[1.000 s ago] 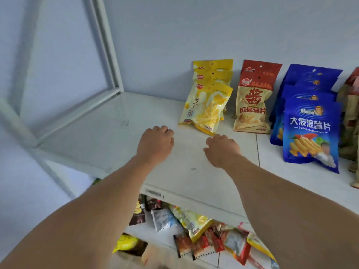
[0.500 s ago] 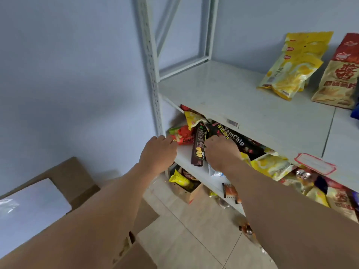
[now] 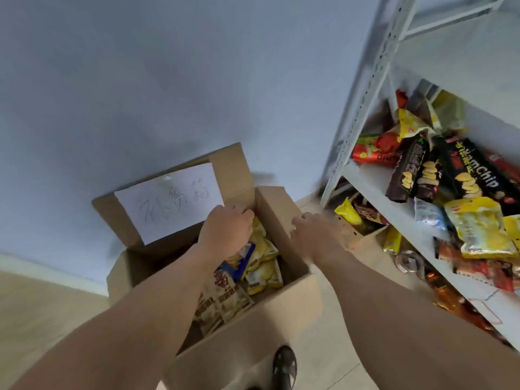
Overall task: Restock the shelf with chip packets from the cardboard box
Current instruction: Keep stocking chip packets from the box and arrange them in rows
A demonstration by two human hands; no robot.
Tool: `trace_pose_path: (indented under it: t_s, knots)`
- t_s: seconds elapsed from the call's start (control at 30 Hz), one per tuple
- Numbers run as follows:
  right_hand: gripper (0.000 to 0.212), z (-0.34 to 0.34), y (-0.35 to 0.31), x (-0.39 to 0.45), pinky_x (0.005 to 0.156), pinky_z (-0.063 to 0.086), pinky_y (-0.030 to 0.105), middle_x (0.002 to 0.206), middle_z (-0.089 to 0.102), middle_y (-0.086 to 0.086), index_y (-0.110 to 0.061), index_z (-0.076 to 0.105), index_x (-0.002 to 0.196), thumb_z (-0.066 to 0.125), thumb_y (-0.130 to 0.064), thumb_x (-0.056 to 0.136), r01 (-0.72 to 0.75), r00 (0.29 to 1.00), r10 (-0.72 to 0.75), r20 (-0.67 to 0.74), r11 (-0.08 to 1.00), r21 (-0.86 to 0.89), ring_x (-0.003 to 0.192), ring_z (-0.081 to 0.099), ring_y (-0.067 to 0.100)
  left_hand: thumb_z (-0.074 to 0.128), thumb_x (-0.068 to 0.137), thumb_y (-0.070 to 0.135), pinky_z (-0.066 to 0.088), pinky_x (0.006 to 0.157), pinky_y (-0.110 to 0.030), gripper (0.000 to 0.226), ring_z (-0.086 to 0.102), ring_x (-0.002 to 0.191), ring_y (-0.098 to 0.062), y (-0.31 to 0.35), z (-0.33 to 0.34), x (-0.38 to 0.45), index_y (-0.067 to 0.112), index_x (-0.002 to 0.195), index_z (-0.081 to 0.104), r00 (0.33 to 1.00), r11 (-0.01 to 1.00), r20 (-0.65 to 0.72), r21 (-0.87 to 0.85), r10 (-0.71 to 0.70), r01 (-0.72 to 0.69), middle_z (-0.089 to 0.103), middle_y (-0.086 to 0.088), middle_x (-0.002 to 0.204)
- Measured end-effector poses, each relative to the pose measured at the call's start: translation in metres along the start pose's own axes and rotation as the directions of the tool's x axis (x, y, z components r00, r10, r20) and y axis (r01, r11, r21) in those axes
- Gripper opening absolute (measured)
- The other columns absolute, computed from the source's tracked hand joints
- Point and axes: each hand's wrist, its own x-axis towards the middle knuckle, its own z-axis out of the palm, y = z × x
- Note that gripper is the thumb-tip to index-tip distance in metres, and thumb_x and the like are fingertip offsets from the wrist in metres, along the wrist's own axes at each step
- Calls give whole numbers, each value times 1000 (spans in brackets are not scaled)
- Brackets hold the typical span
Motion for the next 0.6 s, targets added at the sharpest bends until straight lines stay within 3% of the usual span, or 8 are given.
trace_pose_path:
  t_s: [0.17, 0.23, 0.3, 0.37, 0.43, 0.53, 0.6]
  knots:
    - [22, 68, -58, 41, 86, 50, 39, 114, 59, 3, -20, 57, 118, 44, -25, 102, 84, 989, -96, 115, 991, 107, 108, 57, 26, 47, 102, 34, 54, 70, -34, 25, 64, 88, -18, -43, 68, -52, 20, 108, 67, 932, 960, 268, -75, -242, 271, 68, 0, 102]
    - [27, 101, -80, 60, 88, 48, 39, 117, 59, 2, -20, 56, 123, 40, -31, 104, 78, 982, -104, 160, 983, 164, 111, 56, 25, 42, 105, 35, 55, 78, -35, 29, 63, 96, -18, -54, 103, -72, 21, 118, 63, 875, 903, 334, -127, -351, 410, 66, 1, 112]
    - [31, 140, -103, 75, 89, 47, 38, 119, 58, 3, -18, 55, 125, 38, -33, 104, 56, 964, -113, 240, 971, 231, 114, 55, 26, 42, 105, 36, 54, 84, -36, 29, 62, 103, -18, -61, 141, -93, 22, 123, 61, 775, 782, 408, -197, -482, 591, 64, 2, 119]
    - [32, 183, -126, 90, 90, 47, 38, 121, 57, 4, -18, 54, 125, 42, -37, 103, 15, 933, -114, 342, 960, 279, 116, 54, 26, 46, 103, 37, 52, 86, -36, 33, 61, 110, -19, -68, 181, -113, 23, 131, 57, 583, 544, 523, -246, -622, 802, 61, 1, 126]
    - [36, 232, -146, 105, 93, 47, 38, 127, 58, 6, -18, 53, 130, 47, -40, 102, -65, 907, -81, 414, 943, 326, 119, 54, 27, 51, 101, 38, 48, 93, -39, 43, 59, 118, -25, -74, 233, -135, 20, 139, 50, 330, 216, 638, -252, -696, 943, 57, -4, 134]
    - [38, 304, -167, 121, 92, 47, 37, 125, 62, 8, -15, 54, 128, 52, -41, 100, -188, 870, -19, 493, 911, 367, 116, 58, 28, 62, 96, 39, 48, 100, -42, 57, 57, 122, -33, -78, 305, -164, 14, 143, 42, -6, -263, 764, -215, -645, 941, 56, -12, 137]
    - [42, 355, -178, 127, 93, 48, 37, 126, 61, 9, -15, 55, 128, 54, -45, 99, -254, 833, 8, 554, 894, 369, 116, 58, 28, 66, 94, 41, 48, 98, -41, 62, 57, 123, -33, -77, 350, -183, 14, 144, 41, -145, -465, 808, -173, -572, 869, 57, -11, 136]
